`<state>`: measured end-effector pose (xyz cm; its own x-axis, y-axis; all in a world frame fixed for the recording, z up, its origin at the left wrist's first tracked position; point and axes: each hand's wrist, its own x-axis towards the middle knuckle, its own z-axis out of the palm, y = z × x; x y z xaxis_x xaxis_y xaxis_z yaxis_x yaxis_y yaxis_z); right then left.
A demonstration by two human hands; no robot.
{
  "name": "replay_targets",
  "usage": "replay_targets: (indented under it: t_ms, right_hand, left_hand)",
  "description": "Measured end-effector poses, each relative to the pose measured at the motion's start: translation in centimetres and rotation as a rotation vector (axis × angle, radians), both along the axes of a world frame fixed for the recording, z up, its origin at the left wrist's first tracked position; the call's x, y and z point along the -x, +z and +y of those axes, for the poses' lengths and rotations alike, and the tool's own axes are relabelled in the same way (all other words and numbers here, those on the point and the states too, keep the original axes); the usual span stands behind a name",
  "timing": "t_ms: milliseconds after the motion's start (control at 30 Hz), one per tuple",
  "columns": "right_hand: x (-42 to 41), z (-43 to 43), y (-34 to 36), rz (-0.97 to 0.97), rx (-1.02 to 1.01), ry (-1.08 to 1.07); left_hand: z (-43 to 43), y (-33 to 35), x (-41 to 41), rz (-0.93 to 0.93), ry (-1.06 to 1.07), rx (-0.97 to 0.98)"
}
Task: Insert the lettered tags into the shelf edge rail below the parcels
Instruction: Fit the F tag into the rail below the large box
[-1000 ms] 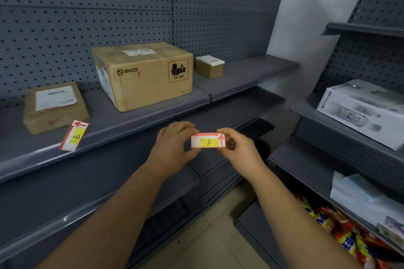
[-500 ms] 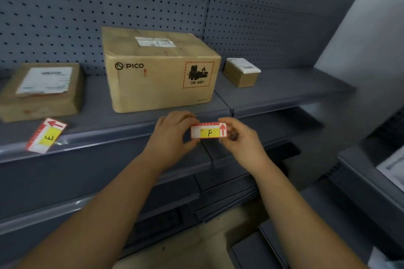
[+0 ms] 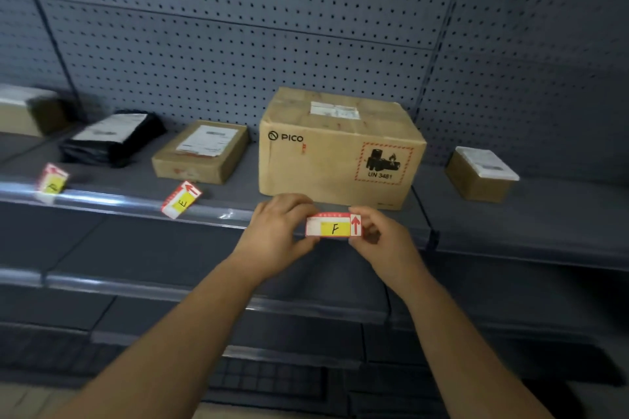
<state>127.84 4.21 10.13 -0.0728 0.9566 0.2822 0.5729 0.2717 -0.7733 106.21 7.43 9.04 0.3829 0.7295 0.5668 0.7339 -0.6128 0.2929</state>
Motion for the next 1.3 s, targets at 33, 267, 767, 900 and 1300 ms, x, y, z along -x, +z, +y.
replay_targets:
  t_ms: [33,267,767,900,1300]
  right_hand:
    - [-0.3,0.2,0.1,-0.006,0.0,0.019]
    - [-2.5,0.4,-0.4,0.007,0.006,0.135]
    - [-1.6,1.1,1.4,-0.002,-0.007,0.044]
    - [-1.4,1.7,1.2,-0.034,0.026,0.033]
    - [-3.6,5.4,1.0,-0.047,0.004,0.001]
  left_hand:
    - [-0.4,0.2,-0.3,0.004,0.023,0.0]
    - [-2.8,-0.3,-2.6,-0.015,0.159,-0.004]
    - [-0.3,0.9,-2.1,-0.041,0.117,-0.075]
    - [0.2,-0.2,-2.0,-0.095,0.129,-0.031]
    - [1.7,-6.0,-2.8,-0.023,0.208,0.115]
